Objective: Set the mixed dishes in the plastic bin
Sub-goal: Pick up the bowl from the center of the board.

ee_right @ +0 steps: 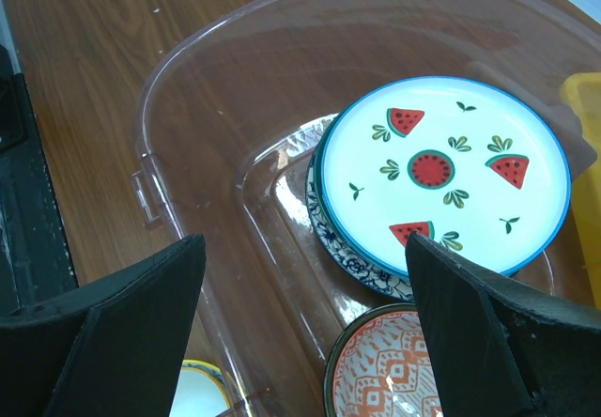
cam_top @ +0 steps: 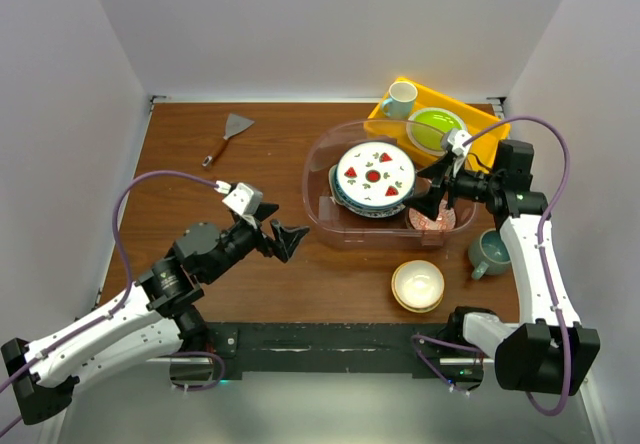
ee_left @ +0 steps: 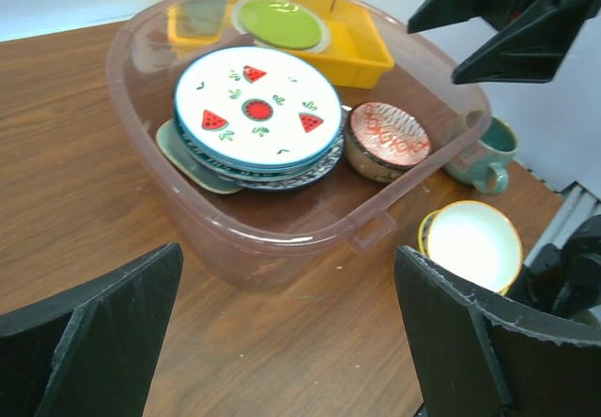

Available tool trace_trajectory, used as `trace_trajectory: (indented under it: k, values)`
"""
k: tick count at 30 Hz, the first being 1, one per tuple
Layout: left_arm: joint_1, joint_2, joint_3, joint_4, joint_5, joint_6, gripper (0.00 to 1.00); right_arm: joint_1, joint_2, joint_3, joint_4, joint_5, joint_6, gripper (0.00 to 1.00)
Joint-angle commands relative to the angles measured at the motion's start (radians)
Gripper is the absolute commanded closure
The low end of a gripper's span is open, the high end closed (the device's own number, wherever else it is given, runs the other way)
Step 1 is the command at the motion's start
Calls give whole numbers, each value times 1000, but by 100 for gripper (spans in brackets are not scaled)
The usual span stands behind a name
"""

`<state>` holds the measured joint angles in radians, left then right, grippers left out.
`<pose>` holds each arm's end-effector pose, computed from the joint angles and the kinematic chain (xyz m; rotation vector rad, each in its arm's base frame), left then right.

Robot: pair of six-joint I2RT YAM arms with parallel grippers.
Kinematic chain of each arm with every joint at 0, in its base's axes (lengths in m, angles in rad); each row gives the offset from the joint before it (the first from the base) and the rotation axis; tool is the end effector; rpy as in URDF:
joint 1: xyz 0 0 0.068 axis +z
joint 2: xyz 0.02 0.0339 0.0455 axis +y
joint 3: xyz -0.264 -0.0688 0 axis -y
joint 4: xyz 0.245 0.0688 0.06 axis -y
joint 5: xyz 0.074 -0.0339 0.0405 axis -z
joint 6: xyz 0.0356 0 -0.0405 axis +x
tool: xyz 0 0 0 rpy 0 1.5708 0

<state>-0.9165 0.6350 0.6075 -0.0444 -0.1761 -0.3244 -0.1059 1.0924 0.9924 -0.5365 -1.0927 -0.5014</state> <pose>0.1040 -0.1254 0.3155 0.3619 1.6647 -0.7966 0.2230 0.0081 0.3294 -0.9150 1.6935 0.7903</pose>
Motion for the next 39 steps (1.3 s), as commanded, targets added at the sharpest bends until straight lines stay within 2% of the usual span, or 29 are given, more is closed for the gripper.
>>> trace_trajectory:
  k: [1,25,34,39]
  values:
    - [4,6,-2,87,76,-34,0,-5,-19,-3,27,-29,-11,9]
    - [-22,104,29,117,230,-108,0,-6,-14,-6,30,-27,-12,8]
    - [-171,183,72,106,130,-93,0,-8,-11,-6,32,-29,-12,8]
    - [-237,245,100,110,125,-91,0,-8,-11,-6,32,-30,-12,8]
